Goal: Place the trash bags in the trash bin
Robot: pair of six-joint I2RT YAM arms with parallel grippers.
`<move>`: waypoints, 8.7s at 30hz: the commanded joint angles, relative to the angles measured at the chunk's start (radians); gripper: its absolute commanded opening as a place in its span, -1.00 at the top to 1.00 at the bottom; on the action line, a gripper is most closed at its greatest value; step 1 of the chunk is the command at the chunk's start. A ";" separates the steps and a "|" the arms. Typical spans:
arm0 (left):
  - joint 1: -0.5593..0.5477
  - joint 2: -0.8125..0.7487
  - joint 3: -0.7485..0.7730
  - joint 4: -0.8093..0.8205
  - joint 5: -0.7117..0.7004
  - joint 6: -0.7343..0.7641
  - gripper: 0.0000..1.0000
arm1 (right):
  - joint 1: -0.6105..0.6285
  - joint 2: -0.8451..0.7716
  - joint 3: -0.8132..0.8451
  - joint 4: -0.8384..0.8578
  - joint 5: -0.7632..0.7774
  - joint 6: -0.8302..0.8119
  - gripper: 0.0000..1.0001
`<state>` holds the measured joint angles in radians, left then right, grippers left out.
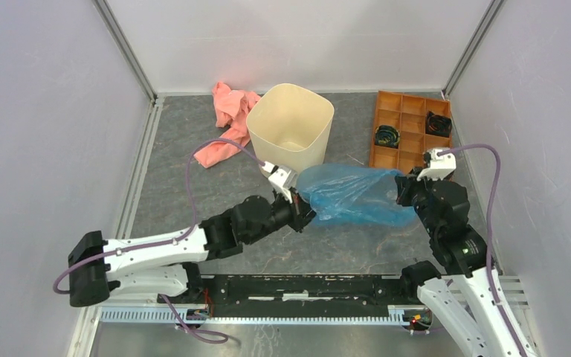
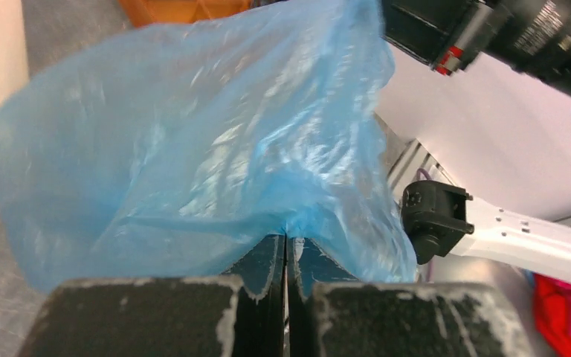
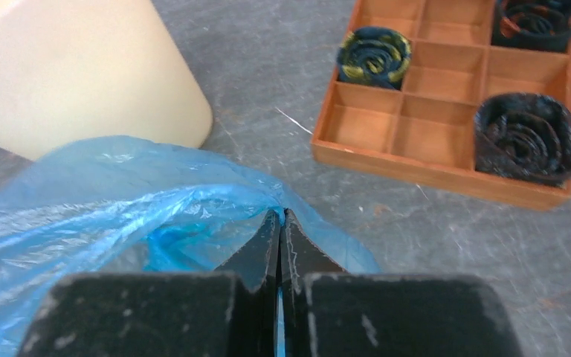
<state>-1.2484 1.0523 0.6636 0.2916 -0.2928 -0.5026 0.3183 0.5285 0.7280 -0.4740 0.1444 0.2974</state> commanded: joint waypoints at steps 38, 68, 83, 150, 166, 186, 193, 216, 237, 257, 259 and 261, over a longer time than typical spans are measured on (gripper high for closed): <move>0.216 -0.003 0.190 -0.444 0.511 -0.116 0.96 | -0.005 -0.207 0.182 -0.290 -0.327 -0.180 0.99; 0.233 -0.124 0.483 -0.682 0.461 -0.215 0.96 | 0.240 0.208 0.464 -0.435 -0.218 -0.090 1.00; 0.214 -0.283 0.250 -0.587 0.704 -0.250 0.96 | 0.242 -0.029 0.234 -0.387 -0.556 -0.071 0.99; 0.342 0.438 0.970 -0.525 0.791 0.014 0.96 | 0.241 0.246 0.423 0.043 -0.526 0.050 0.37; 0.346 0.391 0.927 -0.569 0.719 0.085 0.96 | 0.241 0.175 0.316 0.101 -0.541 0.099 0.35; 0.346 0.458 0.907 -0.471 0.790 -0.004 0.96 | 0.242 0.213 0.224 0.273 -0.377 0.195 -0.71; 0.346 0.485 0.923 -0.441 0.822 -0.038 0.96 | 0.240 0.198 0.194 0.315 -0.322 0.177 -0.14; 0.567 0.429 1.012 -0.886 0.406 0.249 -0.77 | 0.241 -0.053 0.259 0.035 0.300 -0.227 0.99; 0.517 0.674 1.071 -0.933 0.391 0.212 0.50 | 0.240 -0.070 0.502 -0.012 0.204 -0.156 0.99; 0.457 0.296 0.742 -0.951 0.782 0.145 0.90 | 0.240 0.158 0.626 0.210 0.077 -0.272 0.99; 0.426 0.248 0.673 -0.932 0.794 0.147 0.91 | 0.241 0.192 0.640 0.229 0.030 -0.271 0.99; 0.407 0.217 0.610 -0.921 0.801 0.154 0.91 | 0.241 0.223 0.643 0.261 -0.043 -0.277 0.99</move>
<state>-0.7979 1.3361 1.3647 -0.6449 0.3981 -0.3023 0.5591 0.6983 1.3258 -0.3225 0.2104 0.0490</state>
